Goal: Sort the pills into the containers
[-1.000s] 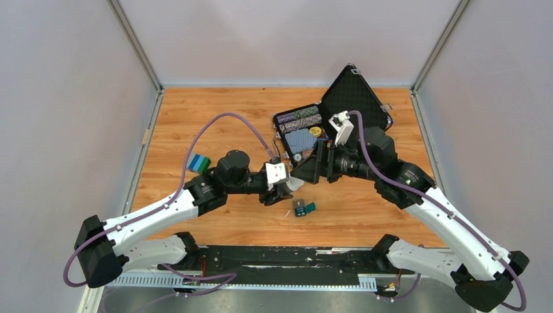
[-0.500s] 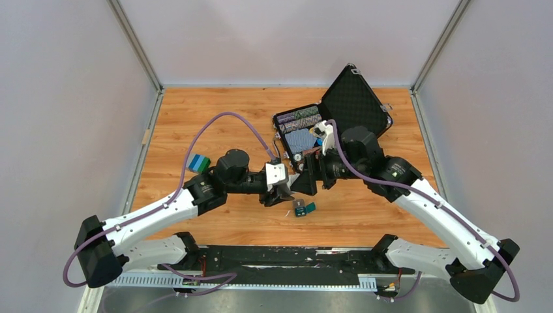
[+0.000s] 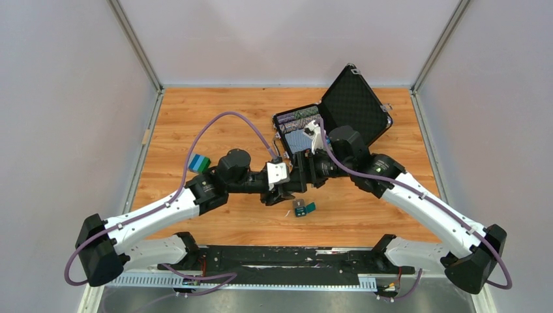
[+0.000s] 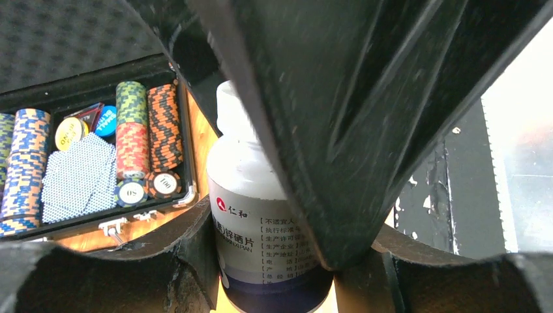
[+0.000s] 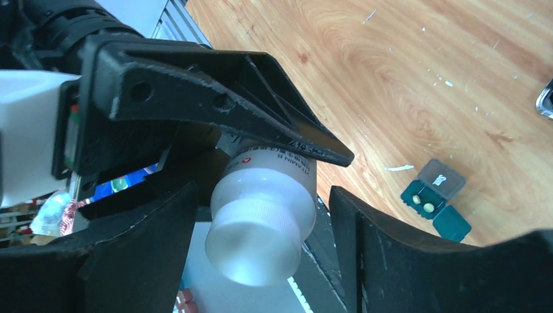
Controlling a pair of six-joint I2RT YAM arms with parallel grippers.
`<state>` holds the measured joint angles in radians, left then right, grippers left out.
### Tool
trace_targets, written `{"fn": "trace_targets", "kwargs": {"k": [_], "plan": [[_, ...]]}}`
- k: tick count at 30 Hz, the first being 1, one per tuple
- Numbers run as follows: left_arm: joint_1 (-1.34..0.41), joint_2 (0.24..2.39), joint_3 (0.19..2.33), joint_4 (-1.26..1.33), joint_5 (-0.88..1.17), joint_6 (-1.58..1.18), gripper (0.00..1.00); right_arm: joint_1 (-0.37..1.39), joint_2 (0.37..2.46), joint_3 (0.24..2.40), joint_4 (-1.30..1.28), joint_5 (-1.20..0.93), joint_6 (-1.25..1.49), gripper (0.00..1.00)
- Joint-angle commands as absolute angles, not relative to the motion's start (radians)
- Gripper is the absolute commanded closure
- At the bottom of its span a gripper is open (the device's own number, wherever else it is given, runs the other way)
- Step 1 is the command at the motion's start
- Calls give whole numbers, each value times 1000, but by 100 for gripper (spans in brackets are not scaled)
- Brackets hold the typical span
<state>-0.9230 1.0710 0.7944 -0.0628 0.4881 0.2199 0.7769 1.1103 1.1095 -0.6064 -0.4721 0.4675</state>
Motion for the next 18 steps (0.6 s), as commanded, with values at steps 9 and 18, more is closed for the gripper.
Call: {"fn": "trace_targets", "kwargs": {"k": [9, 18], "plan": [[-927, 1037, 794, 48, 429, 181, 52, 796, 1128, 1097, -540, -347, 637, 79], [-927, 968, 730, 84, 191, 162, 0, 766, 1072, 1131, -791, 31, 650, 81]]}}
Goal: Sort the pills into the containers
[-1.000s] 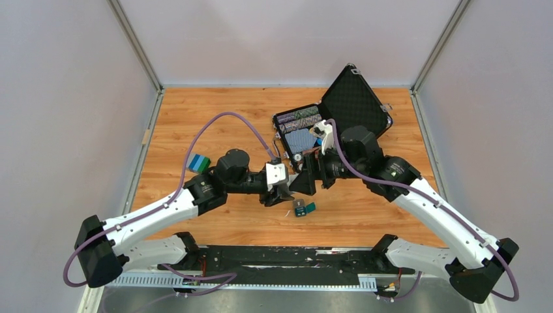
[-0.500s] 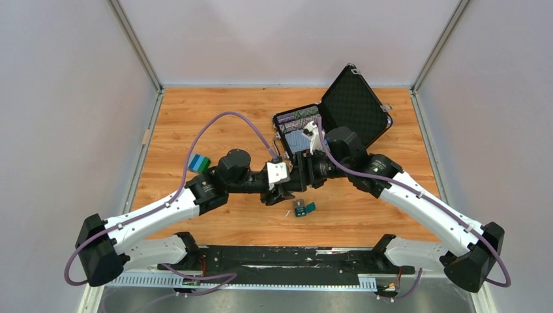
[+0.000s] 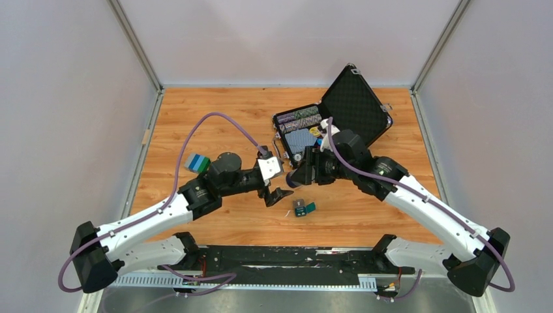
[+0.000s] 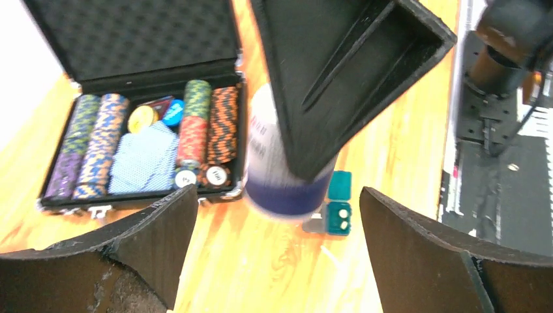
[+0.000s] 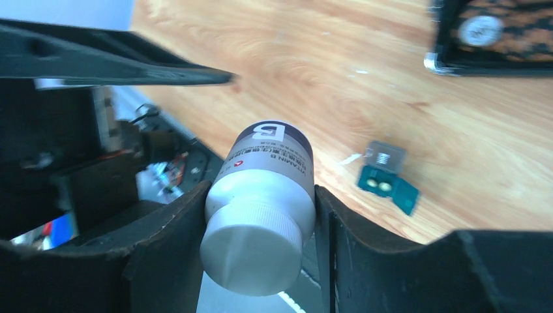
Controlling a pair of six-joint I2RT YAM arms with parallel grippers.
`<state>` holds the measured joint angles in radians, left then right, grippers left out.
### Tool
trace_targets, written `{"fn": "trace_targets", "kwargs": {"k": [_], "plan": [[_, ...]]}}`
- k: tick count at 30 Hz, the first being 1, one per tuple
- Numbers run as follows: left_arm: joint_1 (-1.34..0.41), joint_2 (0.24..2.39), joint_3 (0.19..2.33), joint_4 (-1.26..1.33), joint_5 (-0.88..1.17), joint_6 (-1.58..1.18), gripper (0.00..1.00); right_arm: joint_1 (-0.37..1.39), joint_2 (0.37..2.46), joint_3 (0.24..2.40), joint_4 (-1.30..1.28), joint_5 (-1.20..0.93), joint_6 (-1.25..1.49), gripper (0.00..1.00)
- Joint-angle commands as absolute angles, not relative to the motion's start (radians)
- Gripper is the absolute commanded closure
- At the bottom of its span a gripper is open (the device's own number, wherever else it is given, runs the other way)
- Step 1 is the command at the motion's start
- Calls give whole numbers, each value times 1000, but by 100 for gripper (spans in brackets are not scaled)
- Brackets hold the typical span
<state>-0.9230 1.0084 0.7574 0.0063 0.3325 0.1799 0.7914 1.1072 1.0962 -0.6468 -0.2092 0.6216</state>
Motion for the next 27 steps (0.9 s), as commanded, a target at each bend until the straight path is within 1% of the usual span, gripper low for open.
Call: {"fn": "trace_targets", "kwargs": {"k": [1, 3, 6, 11, 16, 18, 19, 21, 23, 26, 27], "plan": [[-926, 961, 716, 103, 139, 159, 0, 749, 1072, 1125, -834, 84, 656, 81], [-928, 955, 702, 124, 70, 145, 0, 710, 1070, 1098, -898, 150, 667, 81], [-927, 960, 699, 125, -33, 117, 0, 623, 1054, 1032, -934, 166, 679, 80], [-927, 971, 679, 134, -147, 50, 0, 484, 1049, 918, -924, 185, 671, 80], [-926, 974, 625, 173, -229, -61, 0, 404, 1099, 847, -852, 181, 649, 79], [-926, 985, 615, 173, -232, -73, 6, 385, 1132, 829, -816, 177, 640, 79], [-925, 996, 617, 153, -243, -80, 10, 381, 1150, 824, -801, 179, 635, 79], [-926, 1007, 634, 95, -284, -96, 11, 381, 1194, 822, -784, 196, 633, 79], [-926, 1006, 642, 60, -320, -112, 9, 379, 1237, 825, -779, 206, 635, 78], [-925, 989, 627, 57, -356, -125, 1, 376, 1292, 830, -779, 207, 647, 76], [-926, 985, 624, 58, -361, -126, 1, 373, 1307, 830, -779, 205, 651, 75]]}}
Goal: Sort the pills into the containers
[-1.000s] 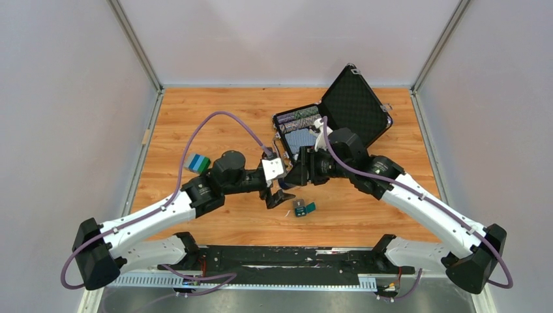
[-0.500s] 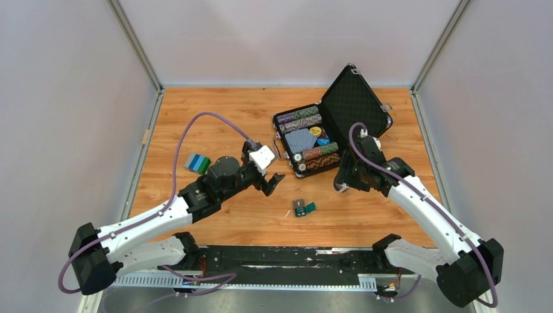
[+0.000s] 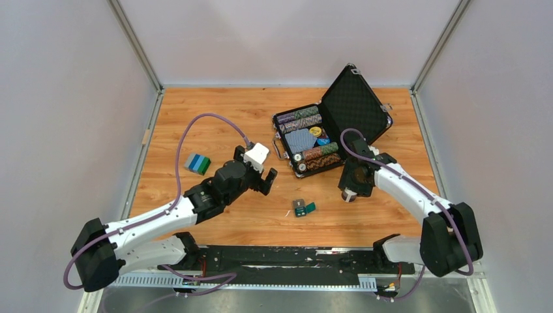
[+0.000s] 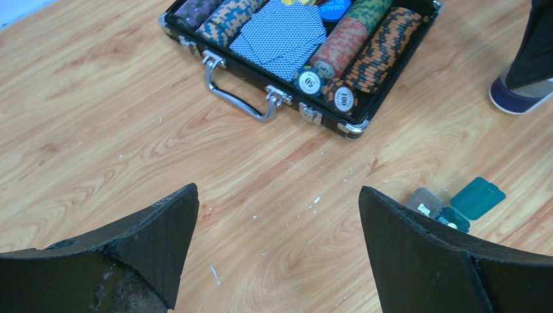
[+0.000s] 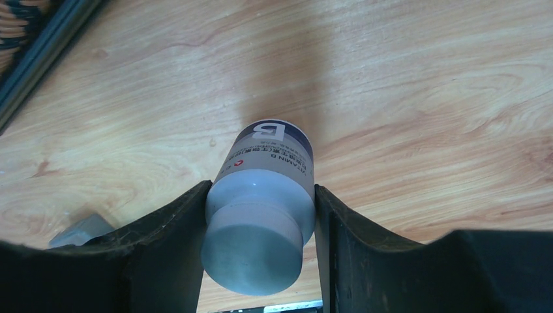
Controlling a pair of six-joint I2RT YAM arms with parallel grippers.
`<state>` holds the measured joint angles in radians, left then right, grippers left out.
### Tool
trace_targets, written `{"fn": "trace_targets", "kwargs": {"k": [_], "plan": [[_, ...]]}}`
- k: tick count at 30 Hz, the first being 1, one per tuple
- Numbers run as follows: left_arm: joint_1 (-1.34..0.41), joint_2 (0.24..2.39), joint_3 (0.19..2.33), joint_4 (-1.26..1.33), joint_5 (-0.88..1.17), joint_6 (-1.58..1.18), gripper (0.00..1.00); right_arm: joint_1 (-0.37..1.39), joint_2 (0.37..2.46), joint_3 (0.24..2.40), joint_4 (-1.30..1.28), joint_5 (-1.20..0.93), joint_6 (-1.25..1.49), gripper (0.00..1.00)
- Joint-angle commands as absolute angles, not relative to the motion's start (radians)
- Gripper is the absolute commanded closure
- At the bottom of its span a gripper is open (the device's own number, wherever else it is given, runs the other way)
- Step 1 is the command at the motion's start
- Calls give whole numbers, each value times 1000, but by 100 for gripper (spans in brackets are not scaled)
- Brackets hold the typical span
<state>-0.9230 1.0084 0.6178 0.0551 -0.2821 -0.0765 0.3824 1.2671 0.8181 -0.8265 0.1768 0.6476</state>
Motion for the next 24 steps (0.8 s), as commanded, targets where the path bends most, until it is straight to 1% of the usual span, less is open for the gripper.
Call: {"fn": "trace_targets", "kwargs": {"k": [1, 3, 5, 7, 9, 14, 17, 19, 22, 23, 24], "plan": [[-926, 976, 617, 61, -373, -127, 0, 374, 1319, 831, -779, 205, 655, 73], [-926, 967, 611, 61, -394, -132, 0, 373, 1334, 835, -778, 204, 661, 65], [-926, 965, 609, 58, -405, -137, 0, 373, 1343, 842, -779, 188, 659, 50], [-927, 968, 613, 39, -422, -148, 0, 373, 1339, 852, -788, 188, 658, 39], [-927, 964, 601, 40, -439, -174, 0, 374, 1321, 867, -806, 198, 659, 30], [-926, 925, 547, 86, -457, -231, 0, 373, 1252, 934, -888, 252, 669, 18], [-923, 931, 587, 0, -423, -320, 0, 374, 1213, 985, -945, 264, 671, 18], [-923, 952, 614, -48, -361, -358, 0, 375, 1176, 1004, -961, 242, 675, 21], [-918, 977, 562, 62, -241, -432, 0, 374, 1117, 1005, -930, 105, 666, 28], [-915, 985, 547, 92, -216, -482, 0, 374, 1102, 991, -897, 34, 651, 30], [-913, 1010, 523, 147, -178, -510, 2, 374, 1091, 973, -868, -57, 637, 32]]}}
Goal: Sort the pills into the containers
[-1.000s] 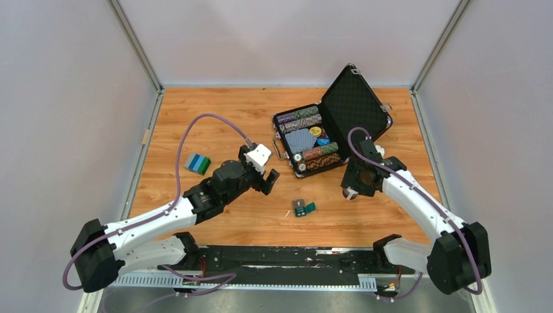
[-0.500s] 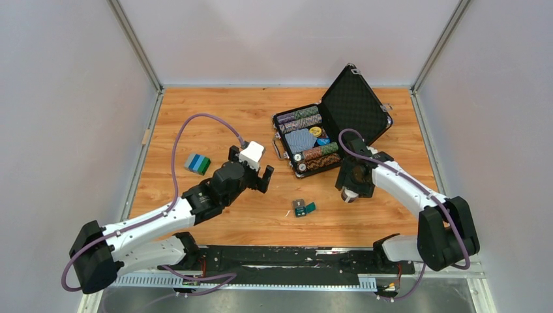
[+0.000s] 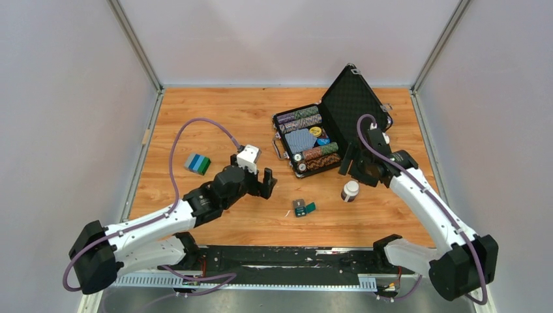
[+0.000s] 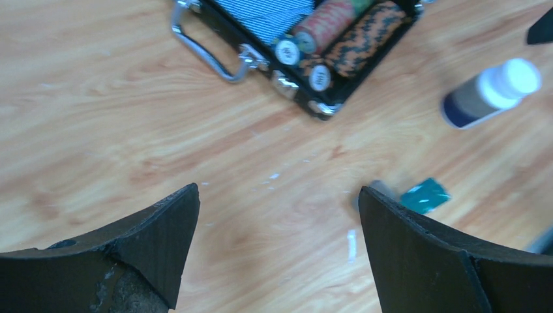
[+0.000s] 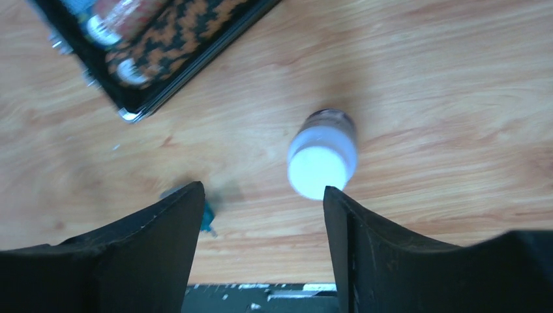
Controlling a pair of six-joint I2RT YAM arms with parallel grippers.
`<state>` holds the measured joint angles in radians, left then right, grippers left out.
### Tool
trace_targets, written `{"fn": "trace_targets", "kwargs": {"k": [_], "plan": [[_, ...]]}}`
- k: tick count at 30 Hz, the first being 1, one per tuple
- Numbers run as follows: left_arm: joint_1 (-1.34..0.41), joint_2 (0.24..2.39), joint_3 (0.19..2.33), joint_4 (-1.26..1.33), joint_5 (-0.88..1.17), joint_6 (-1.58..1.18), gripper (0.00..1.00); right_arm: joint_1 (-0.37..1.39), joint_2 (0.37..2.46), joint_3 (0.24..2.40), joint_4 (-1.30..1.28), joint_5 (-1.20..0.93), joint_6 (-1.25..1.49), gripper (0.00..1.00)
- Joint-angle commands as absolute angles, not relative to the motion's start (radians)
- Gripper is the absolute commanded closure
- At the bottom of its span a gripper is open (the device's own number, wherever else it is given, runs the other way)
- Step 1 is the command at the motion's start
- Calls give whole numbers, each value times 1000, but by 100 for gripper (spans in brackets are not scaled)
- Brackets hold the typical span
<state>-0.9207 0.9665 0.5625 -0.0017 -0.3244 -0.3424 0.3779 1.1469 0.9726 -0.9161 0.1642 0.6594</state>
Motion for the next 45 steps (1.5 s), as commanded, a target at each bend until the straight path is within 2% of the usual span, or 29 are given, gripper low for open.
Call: {"fn": "trace_targets", "kwargs": {"k": [1, 5, 8, 17, 29, 38, 45], "plan": [[-913, 1027, 507, 172, -144, -557, 4, 374, 1087, 961, -843, -120, 635, 36], [-912, 1144, 490, 308, -54, -677, 17, 374, 1101, 910, -778, -272, 637, 47], [-913, 1245, 487, 400, -20, -758, 25, 374, 1118, 865, -731, -317, 653, 51], [-913, 1427, 464, 584, 60, -893, 44, 374, 1175, 794, -664, -396, 670, 51], [-914, 1572, 415, 768, 124, -1023, 52, 375, 1211, 752, -647, -355, 677, 52], [-920, 1651, 435, 784, 127, -1112, 60, 375, 1241, 727, -617, -363, 673, 53], [-935, 1642, 457, 696, 108, -1108, 60, 378, 1261, 710, -592, -389, 661, 53]]}}
